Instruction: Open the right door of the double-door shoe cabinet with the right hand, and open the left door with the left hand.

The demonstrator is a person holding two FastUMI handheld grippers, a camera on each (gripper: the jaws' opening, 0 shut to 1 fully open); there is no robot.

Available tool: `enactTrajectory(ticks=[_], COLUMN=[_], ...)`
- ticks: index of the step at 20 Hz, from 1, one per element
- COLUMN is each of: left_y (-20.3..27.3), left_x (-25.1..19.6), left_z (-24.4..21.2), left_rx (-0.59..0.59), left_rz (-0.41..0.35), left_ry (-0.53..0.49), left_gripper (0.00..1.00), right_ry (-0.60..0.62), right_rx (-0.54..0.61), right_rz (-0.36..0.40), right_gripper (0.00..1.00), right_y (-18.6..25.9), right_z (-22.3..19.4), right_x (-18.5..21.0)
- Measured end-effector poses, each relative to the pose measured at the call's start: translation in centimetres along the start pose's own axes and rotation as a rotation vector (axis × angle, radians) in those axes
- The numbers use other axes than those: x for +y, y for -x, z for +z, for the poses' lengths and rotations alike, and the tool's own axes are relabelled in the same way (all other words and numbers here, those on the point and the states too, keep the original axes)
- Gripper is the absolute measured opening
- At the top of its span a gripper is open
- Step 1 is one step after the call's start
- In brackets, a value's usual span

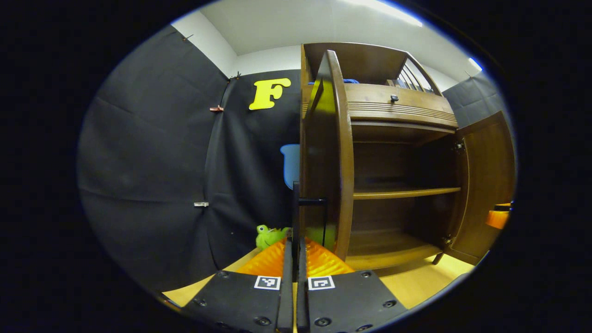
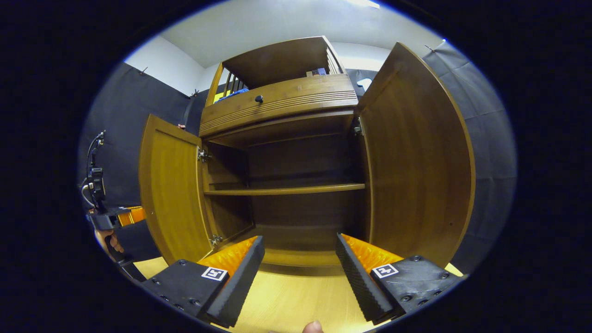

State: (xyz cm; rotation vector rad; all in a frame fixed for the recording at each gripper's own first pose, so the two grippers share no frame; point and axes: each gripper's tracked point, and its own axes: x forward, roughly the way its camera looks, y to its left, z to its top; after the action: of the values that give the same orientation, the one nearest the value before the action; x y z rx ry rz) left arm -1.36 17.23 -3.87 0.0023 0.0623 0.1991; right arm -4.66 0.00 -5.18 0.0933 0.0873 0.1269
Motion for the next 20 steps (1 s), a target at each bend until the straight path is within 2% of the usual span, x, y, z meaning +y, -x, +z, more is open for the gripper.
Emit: enactTrajectory(ticks=[4, 5, 6, 9, 11, 13, 14, 15, 16, 17, 19, 20], left_y=[0.9, 1.2, 1.4, 1.9, 2.4, 2.9, 3.3, 3.6, 3.9, 4.3, 5.1, 5.6], left_x=[2.9, 3.5, 3.6, 4.8, 5.3, 5.7, 5.6, 5.4, 5.4, 5.4, 4.9, 4.1], left_z=[-0.3, -0.4, -0.6, -0.8, -0.9, -0.4, -0.2, 0.1, 0.4, 0.6, 1.5, 1.7], left_rx=[0.002, 0.004, 0.007, 0.016, 0.015, 0.001, -0.006, -0.015, -0.026, -0.034, -0.059, -0.072], left_rz=[0.048, 0.047, 0.039, 0.051, 0.057, 0.067, 0.069, 0.069, 0.074, 0.08, 0.07, 0.06], left_ry=[0.006, 0.01, 0.02, 0.021, 0.025, 0.043, 0.054, 0.06, 0.059, 0.052, 0.036, 0.026], left_gripper=[0.07, 0.0, 0.05, 0.05, 0.0, 0.0, 0.05, 0.05, 0.0, 0.06, 0.1, 0.23], right_ry=[0.009, 0.007, 0.001, -0.015, -0.02, -0.028, -0.032, -0.029, -0.018, -0.007, 0.002, -0.001], right_rx=[-0.001, 0.0, 0.003, 0.013, 0.02, 0.03, 0.031, 0.028, 0.023, 0.016, 0.01, 0.01], right_rz=[0.021, 0.022, 0.025, 0.035, 0.042, 0.057, 0.068, 0.074, 0.077, 0.075, 0.072, 0.074], right_gripper=[0.98, 0.98, 0.98, 1.0, 0.98, 1.0, 0.98, 0.98, 0.98, 0.98, 0.98, 0.98], right_y=[-0.3, -0.4, -0.4, -0.7, -0.7, -0.7, -0.4, -0.3, -0.2, -0.2, -0.2, -0.1], right_z=[-0.2, -0.4, -0.5, -1.0, -1.4, -1.6, -1.6, -1.4, -1.3, -1.1, -0.9, -0.9], right_x=[1.6, 1.9, 2.2, 3.2, 3.7, 4.5, 4.9, 5.3, 5.4, 5.3, 5.2, 5.2])
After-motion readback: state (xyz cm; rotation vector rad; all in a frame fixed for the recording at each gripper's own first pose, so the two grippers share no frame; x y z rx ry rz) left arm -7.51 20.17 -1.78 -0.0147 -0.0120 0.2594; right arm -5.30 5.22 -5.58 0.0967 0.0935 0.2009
